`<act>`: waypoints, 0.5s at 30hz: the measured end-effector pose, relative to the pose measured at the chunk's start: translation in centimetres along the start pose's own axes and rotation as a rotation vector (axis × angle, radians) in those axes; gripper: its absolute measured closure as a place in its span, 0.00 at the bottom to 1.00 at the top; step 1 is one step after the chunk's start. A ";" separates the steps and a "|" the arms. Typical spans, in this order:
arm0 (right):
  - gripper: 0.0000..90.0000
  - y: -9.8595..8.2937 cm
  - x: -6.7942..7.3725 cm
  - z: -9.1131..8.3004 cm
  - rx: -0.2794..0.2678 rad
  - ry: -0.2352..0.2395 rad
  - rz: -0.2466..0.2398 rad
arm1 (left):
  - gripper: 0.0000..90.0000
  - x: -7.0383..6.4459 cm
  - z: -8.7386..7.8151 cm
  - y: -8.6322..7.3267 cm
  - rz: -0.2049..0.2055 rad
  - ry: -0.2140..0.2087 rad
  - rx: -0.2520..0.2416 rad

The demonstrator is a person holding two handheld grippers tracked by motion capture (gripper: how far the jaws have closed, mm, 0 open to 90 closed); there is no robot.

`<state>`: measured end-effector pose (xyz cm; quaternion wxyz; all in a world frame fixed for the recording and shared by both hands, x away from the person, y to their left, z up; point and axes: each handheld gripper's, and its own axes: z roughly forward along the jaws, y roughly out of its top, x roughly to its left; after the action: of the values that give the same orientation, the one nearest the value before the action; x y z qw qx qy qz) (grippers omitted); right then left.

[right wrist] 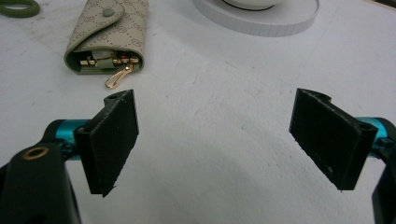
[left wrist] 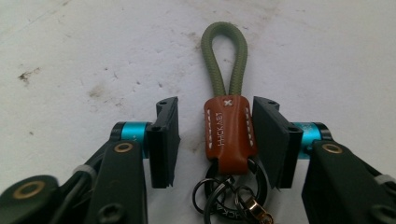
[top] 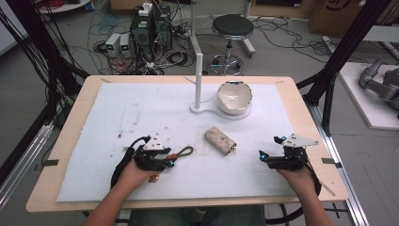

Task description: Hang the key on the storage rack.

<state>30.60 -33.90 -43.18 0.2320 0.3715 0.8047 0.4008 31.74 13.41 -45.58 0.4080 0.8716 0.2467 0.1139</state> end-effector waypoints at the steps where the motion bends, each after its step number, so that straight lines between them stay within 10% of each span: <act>1: 0.17 0.0 0.0 0.0 0.000 0.001 0.000 | 0.63 -0.1 0.0 0.0 0.004 -0.005 -0.004; 15: 0.18 0.0 0.0 0.1 0.004 0.001 -0.002 | 0.77 -0.6 -0.1 0.3 0.076 -0.014 0.014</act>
<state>30.62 -33.83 -43.22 0.2311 0.3710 0.8060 0.3990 31.31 13.02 -45.32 0.3991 0.8839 0.2113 0.1216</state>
